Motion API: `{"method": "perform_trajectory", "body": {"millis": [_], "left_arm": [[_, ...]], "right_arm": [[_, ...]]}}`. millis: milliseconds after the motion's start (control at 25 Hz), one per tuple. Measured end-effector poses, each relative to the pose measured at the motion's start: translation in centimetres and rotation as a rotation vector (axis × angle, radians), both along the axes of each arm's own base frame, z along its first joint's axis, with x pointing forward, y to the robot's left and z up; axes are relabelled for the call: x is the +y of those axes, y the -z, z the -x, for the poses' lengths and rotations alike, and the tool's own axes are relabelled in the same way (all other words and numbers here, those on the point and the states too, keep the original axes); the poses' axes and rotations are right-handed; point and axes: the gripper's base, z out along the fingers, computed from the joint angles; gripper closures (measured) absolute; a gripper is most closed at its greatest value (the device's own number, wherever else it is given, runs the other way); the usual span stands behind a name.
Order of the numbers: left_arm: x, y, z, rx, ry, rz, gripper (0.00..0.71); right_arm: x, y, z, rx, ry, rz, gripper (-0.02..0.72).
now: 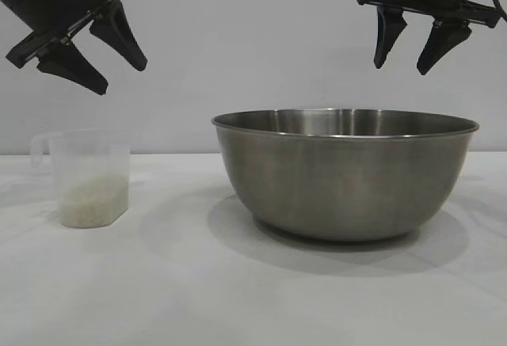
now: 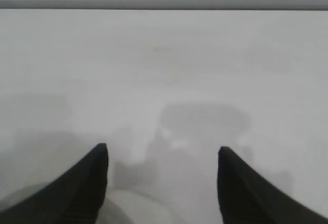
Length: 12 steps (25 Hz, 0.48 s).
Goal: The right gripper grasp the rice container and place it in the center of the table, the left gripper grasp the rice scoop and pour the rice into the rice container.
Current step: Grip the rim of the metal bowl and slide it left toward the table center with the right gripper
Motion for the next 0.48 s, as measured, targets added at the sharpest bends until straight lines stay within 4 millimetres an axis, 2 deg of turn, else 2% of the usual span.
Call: {"method": "perform_trajectory", "body": {"millis": [480], "left_arm": [[-0.01,0.00,0.01,0.001,0.000,0.002,0.249]], "right_arm": [[0.00,0.03,0.05,0.005,-0.003,0.002,0.307]]}}
